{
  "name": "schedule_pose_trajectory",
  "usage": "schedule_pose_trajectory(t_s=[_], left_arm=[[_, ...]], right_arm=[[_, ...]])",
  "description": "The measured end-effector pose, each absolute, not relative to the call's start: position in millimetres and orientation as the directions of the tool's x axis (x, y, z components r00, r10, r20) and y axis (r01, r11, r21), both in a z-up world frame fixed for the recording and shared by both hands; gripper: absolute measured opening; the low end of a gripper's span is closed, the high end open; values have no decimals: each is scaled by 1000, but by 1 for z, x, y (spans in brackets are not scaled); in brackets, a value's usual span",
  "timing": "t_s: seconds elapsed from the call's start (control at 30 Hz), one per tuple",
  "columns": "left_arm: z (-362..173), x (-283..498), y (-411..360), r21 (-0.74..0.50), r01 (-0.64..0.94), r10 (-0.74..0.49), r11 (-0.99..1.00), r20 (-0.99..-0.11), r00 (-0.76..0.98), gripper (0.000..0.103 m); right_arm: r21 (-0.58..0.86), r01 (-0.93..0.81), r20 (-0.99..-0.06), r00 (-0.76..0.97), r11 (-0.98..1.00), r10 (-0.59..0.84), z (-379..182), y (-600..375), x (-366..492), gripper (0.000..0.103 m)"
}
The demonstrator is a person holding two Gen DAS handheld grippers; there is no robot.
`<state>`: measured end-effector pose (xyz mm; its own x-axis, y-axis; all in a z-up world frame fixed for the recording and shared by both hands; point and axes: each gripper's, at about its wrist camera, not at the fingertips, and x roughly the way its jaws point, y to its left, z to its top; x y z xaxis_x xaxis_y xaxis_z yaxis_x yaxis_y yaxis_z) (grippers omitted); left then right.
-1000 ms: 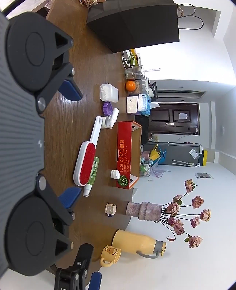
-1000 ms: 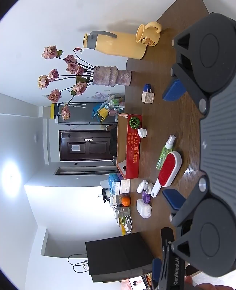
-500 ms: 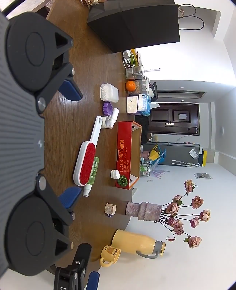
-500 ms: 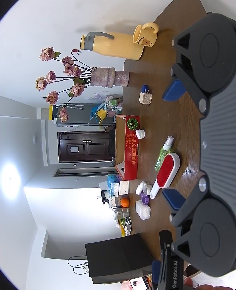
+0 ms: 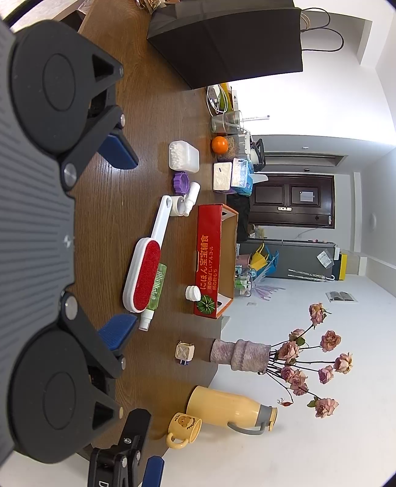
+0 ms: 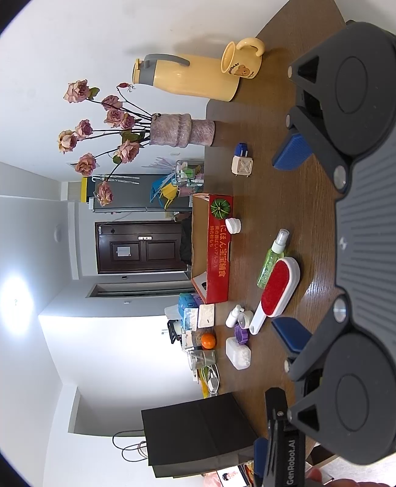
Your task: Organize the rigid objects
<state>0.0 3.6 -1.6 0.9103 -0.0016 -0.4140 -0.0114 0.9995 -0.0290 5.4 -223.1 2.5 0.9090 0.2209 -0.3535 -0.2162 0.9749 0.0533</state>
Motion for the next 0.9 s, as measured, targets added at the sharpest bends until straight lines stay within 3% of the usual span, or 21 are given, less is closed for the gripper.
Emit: schedule_pose_trajectory(t_s=[0.9], left_arm=[[0,0,6,-31,-13,-1,999,-412,911,103]], right_arm=[[53,-217,-353,909,975,221,3,-224,5,103]])
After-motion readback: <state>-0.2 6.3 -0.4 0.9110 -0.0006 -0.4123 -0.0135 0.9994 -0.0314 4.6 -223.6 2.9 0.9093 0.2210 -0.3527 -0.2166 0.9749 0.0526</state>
